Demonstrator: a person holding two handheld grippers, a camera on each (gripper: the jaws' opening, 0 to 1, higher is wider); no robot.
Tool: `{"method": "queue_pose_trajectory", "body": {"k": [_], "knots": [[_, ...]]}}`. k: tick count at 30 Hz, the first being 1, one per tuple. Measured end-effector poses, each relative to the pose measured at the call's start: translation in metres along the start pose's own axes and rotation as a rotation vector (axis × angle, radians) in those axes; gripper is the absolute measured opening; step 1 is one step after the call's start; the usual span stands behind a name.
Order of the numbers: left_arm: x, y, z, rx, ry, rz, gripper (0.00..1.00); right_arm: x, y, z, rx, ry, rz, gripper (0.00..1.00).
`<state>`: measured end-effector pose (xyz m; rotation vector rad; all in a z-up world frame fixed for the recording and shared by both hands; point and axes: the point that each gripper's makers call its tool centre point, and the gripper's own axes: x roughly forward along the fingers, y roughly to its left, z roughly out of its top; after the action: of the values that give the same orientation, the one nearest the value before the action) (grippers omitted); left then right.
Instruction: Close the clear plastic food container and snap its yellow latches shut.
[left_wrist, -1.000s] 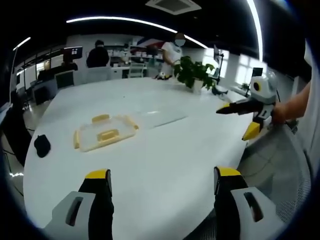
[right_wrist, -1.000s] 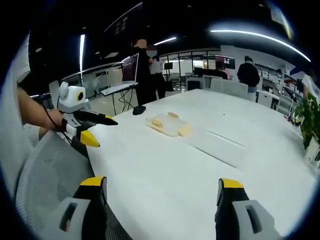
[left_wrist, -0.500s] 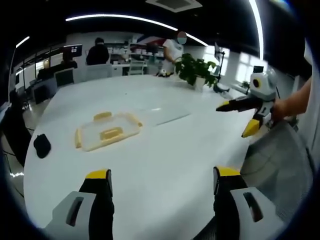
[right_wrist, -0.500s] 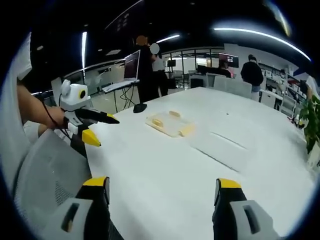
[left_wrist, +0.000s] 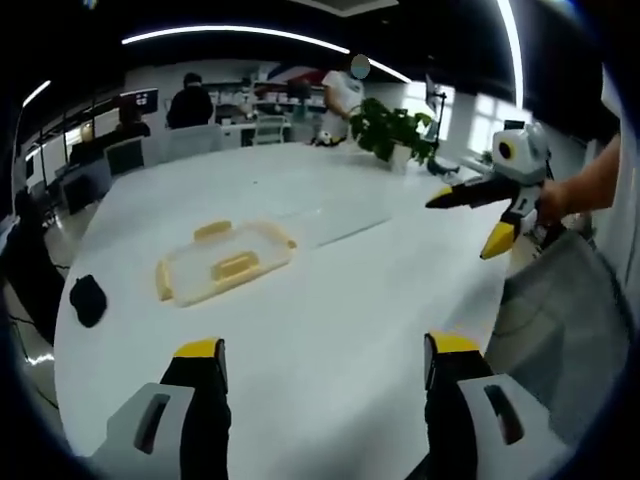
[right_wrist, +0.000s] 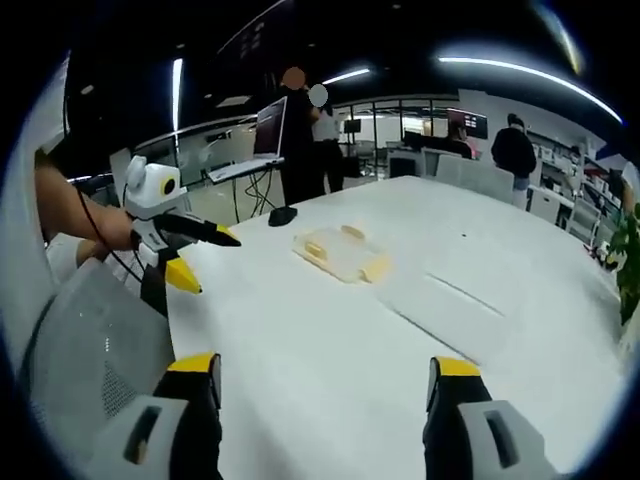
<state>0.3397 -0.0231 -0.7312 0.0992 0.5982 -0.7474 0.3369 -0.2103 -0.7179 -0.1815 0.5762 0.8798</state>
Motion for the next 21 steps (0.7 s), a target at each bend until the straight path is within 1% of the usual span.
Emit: {"method": "queue_pose_trajectory", "body": {"k": [6,8,13,17,21], "knots": [[0.001,0.014,-0.001,0.011,0.011,0.012,0.77,0.012,0.0,0.008,-0.008,0.001,0.026,0.83],[0.002,0.017,-0.003,0.018,0.02,0.013,0.76,0.016,-0.001,0.008,-0.023,0.019,0.029,0.82],[0.004,0.025,-0.005,0.037,0.034,0.008,0.76,0.026,-0.002,0.013,-0.055,0.033,0.051,0.79],[0.006,0.03,-0.005,0.043,0.045,0.004,0.76,0.035,-0.005,0.017,-0.087,0.048,0.066,0.79],[0.009,0.039,-0.004,0.066,0.062,-0.007,0.76,0.042,-0.007,0.021,-0.102,0.054,0.079,0.81]]}}
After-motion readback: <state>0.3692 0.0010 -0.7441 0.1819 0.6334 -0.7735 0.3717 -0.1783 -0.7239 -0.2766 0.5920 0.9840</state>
